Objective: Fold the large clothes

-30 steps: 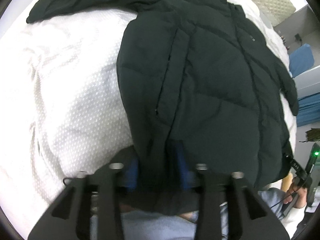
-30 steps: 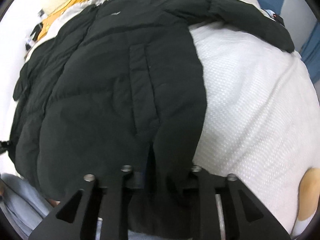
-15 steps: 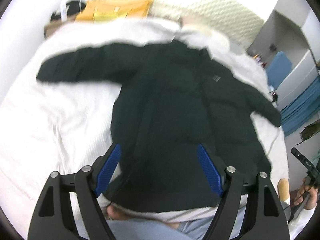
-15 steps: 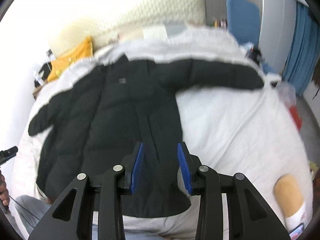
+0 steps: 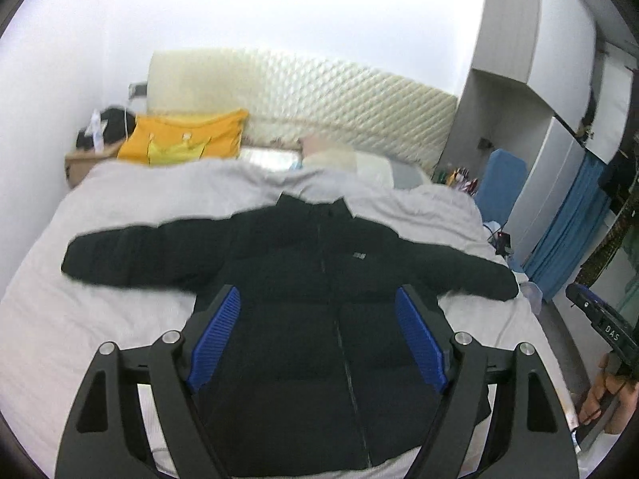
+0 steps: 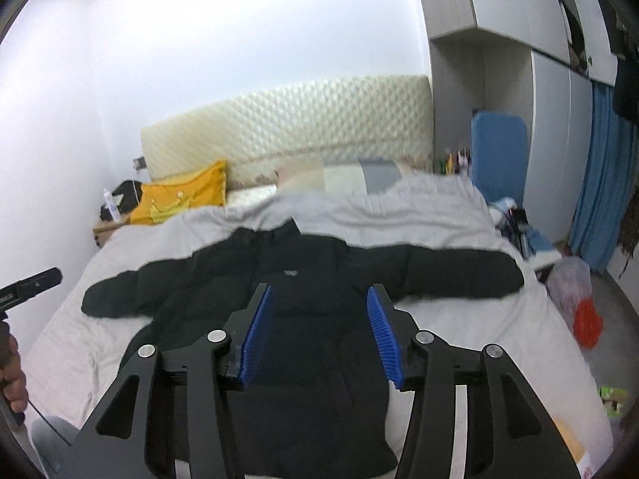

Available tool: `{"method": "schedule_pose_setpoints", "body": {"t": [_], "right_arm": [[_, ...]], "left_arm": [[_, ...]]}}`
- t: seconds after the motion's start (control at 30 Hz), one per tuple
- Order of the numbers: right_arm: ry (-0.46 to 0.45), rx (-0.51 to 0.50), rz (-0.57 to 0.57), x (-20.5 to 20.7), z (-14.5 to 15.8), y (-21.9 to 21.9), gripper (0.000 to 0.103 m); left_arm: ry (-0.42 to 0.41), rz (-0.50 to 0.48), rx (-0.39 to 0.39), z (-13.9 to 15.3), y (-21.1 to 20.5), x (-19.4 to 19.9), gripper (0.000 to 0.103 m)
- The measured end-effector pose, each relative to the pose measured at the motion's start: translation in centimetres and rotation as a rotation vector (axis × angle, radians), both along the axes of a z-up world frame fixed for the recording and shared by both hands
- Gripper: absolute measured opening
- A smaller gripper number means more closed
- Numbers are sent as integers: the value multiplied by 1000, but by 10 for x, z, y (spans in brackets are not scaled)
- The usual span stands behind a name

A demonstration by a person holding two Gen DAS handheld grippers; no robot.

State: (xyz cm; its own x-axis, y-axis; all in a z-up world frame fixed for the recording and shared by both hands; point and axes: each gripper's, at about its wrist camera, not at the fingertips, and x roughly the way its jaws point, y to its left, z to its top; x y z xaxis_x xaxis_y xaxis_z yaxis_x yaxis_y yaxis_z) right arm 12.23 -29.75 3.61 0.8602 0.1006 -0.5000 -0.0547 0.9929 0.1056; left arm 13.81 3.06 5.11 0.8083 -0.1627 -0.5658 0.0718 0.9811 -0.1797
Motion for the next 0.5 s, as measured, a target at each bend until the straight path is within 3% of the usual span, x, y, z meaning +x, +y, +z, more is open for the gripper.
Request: {"method": "schedule_pose_setpoints", "body": {"t": [0.3, 0.5], "right_arm": [[-141, -52, 29, -12, -22, 32, 51], [-171, -15, 39, -16, -48, 32, 52]], "left_arm": [[-96, -10, 20, -19, -22, 6, 81], [-98, -13, 3, -47, -27, 14, 81]]}}
